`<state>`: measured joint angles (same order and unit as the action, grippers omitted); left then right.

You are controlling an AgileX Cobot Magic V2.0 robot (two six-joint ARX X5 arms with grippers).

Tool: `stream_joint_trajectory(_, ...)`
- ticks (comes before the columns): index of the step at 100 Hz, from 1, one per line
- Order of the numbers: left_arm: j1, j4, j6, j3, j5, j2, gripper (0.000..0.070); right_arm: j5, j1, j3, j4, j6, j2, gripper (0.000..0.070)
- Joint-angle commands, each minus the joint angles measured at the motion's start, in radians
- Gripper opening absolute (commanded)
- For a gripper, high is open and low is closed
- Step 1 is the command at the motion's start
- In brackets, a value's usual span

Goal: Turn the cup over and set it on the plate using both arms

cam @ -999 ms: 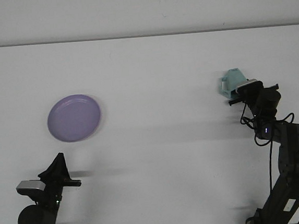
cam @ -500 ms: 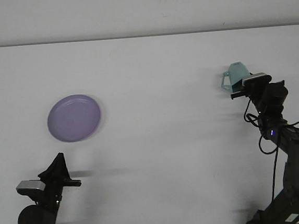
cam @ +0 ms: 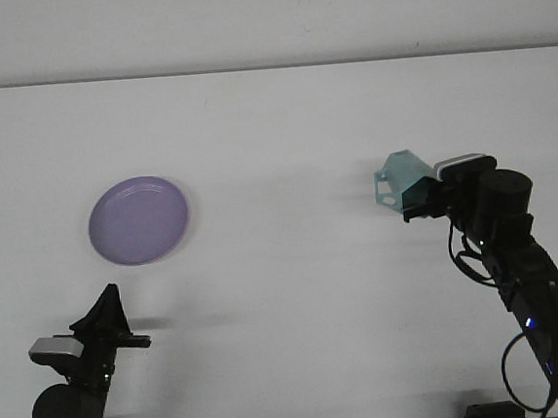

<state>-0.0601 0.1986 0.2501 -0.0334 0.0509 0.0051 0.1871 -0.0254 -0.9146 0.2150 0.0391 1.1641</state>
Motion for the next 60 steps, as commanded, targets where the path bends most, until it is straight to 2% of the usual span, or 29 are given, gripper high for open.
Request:
stream_joint_trajectory(1,0.001,0.011,-0.002,0.006,-0.003,-0.001,0.0012,0.0,-0.038,-0.036,0.116,-0.057,-0.018,0.0004)
stream_joint_trajectory(31,0.001,0.009,-0.002,0.006,-0.003,-0.001,0.0012,0.004,-0.301,-0.282,0.656,-0.062,0.018,0.0004)
stream_joint_trajectory(60,0.001,-0.011,-0.002,0.006,-0.003,-0.001,0.0012,-0.007,-0.528,-0.478,0.873,-0.049,0.233,0.0004)
